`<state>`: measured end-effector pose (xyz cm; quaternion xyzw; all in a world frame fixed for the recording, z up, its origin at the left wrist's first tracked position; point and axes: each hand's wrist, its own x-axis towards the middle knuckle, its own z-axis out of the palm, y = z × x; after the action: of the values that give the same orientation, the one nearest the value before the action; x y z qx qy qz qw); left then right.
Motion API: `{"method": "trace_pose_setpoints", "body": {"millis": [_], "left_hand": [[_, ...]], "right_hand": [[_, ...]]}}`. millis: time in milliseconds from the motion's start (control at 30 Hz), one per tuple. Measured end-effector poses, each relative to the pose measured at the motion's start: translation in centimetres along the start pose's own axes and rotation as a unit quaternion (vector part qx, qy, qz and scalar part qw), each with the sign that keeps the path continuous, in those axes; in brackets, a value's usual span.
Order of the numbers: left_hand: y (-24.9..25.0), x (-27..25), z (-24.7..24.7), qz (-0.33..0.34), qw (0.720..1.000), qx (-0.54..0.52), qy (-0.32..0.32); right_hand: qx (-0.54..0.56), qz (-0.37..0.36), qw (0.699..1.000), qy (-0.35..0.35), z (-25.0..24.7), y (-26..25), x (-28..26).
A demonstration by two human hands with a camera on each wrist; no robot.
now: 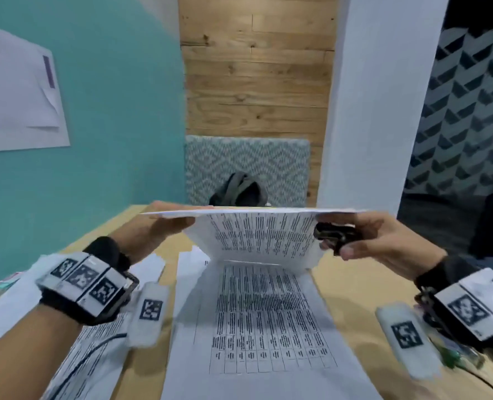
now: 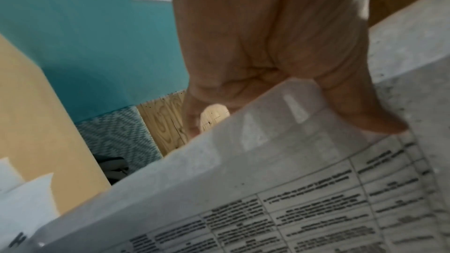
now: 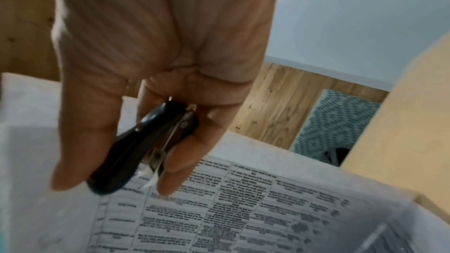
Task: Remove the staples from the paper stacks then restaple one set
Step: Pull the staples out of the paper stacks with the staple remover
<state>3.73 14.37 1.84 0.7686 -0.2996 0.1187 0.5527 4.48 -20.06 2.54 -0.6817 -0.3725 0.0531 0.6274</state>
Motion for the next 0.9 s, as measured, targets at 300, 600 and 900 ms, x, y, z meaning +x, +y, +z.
{"method": "trace_pose_setpoints", "body": {"millis": [300,600,900], "left_hand": [[0.6,0.0,0.1,0.033,0.994,-0.075,0.075],[2.2,-0.5,0.7,-0.06,0.995,-0.08,-0.012],[0.8,-1.5,1.0,-0.136,0.979,-0.153,-0.026]], "right_hand": [[-0.021,0.017,0.999,-0.033,0.1,-1.7,-1.4],[-0.019,0.061,0.997,-0.043,0.6,-0.9,-2.2],[0.09,0.119,0.988,-0.049,0.5,1.2,-2.1]]}}
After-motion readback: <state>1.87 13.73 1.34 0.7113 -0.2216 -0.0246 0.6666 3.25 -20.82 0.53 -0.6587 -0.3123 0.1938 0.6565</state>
